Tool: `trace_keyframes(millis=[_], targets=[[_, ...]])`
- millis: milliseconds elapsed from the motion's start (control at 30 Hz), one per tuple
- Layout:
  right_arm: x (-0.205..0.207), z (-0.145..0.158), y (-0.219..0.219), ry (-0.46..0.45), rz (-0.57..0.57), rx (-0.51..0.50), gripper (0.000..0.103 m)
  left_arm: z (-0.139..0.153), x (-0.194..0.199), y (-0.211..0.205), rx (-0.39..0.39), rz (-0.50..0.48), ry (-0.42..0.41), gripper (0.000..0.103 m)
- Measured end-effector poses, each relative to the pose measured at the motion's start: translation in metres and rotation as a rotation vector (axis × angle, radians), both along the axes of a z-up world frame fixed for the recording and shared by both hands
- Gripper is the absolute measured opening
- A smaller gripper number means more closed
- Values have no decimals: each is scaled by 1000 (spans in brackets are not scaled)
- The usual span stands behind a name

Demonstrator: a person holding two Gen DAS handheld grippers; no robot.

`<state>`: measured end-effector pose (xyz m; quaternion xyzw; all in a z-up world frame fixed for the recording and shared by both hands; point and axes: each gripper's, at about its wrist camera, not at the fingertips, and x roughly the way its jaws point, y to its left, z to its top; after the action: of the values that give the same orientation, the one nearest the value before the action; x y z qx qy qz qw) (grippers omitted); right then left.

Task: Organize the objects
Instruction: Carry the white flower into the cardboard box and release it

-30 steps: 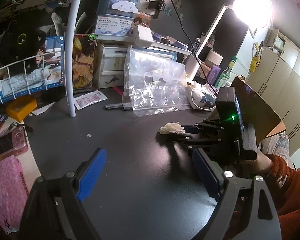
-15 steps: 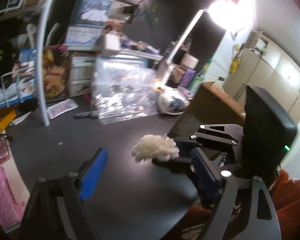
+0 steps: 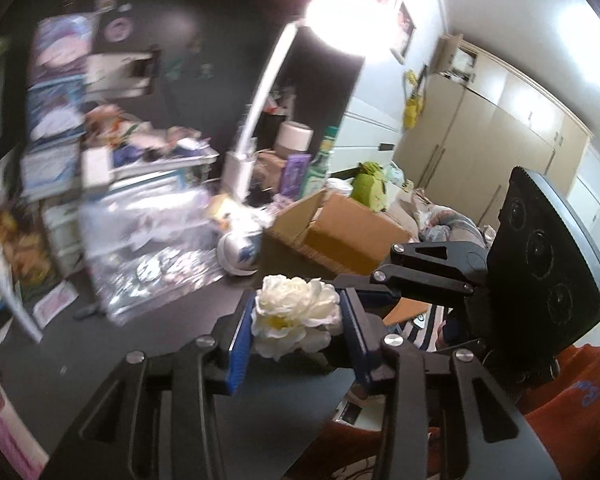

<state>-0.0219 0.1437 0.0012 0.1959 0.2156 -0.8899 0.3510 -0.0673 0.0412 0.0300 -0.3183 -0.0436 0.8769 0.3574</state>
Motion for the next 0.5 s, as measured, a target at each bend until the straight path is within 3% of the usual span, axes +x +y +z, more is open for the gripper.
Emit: trace_keyframes(millis=[233, 467, 500], targets=[[-27, 21, 75, -45, -114, -14, 18, 18, -52, 82, -39, -112, -50, 39], [-75, 12, 126, -181, -178, 38, 20, 2, -104, 130, -116, -142, -158, 39], [-82, 8, 127, -199, -181, 54, 20, -1, -108, 133, -136, -135, -163, 43]])
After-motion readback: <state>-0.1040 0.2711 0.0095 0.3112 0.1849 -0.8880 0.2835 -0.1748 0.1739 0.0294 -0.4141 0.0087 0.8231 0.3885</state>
